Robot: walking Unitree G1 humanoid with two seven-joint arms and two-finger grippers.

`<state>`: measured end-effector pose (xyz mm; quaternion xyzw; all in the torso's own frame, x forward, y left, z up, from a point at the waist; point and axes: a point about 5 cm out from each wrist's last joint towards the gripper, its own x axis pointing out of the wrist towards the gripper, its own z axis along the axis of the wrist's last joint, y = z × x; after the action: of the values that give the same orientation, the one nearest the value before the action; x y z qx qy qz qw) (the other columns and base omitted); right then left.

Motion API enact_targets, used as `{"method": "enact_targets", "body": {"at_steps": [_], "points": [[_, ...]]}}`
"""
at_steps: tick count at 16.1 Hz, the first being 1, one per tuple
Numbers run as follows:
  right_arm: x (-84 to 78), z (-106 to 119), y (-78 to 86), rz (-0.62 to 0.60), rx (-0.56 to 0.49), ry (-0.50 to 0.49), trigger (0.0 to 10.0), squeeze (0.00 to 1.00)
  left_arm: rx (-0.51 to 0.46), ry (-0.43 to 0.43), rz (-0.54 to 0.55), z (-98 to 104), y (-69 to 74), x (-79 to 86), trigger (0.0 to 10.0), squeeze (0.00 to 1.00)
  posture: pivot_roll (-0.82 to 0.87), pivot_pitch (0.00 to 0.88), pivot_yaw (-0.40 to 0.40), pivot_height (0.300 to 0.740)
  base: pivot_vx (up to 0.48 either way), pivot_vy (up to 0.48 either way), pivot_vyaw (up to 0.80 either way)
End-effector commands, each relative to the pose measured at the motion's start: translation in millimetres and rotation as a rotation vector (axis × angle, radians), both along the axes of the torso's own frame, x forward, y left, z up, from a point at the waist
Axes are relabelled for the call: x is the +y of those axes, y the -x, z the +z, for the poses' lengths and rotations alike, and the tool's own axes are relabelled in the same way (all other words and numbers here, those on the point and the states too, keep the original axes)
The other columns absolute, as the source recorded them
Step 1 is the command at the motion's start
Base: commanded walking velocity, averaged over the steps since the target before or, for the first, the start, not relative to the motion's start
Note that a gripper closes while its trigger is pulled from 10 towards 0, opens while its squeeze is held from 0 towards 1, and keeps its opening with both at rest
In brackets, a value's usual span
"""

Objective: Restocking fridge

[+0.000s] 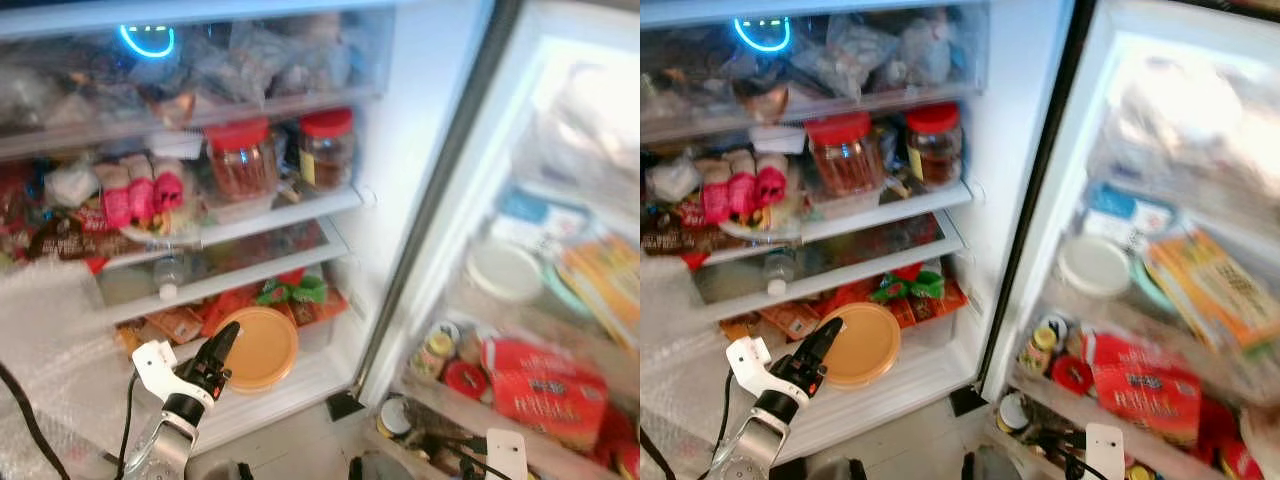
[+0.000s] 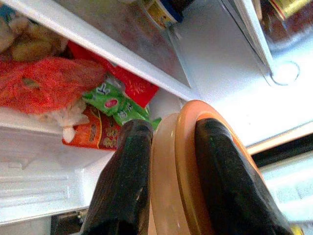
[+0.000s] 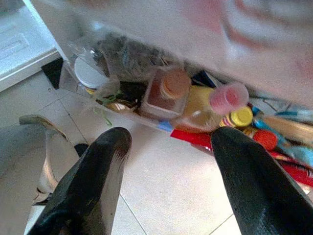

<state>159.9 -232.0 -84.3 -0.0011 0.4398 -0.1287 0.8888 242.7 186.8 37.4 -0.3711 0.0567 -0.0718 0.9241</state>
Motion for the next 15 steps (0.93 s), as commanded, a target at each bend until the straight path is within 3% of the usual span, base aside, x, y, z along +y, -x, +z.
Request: {"method": "enact_targets", "body": {"at_steps": [1,6,15], "points": [[-2.0,-1,3.4,-0.003,0.006,0.002,10.0,0.0,-0.011,-0.02,-0.01,4,-2.2,-2.0,10.0,0.0,-0.17,0.063,-0.045,0.645,0.0,0.0,0.0],[-2.1,-1,3.1,-0.005,0.005,-0.001,10.0,0.0,-0.081,-0.023,0.032,24,-16.6,-0.7,10.0,0.0,-0.17,0.067,-0.047,0.645,0.0,0.0,0.0],[-2.3,0,2.8,-0.005,0.001,-0.01,10.0,0.0,-0.125,-0.036,0.112,38,-30.5,7.3,10.0,0.0,-0.18,0.083,-0.05,0.645,0.0,0.0,0.0]]}}
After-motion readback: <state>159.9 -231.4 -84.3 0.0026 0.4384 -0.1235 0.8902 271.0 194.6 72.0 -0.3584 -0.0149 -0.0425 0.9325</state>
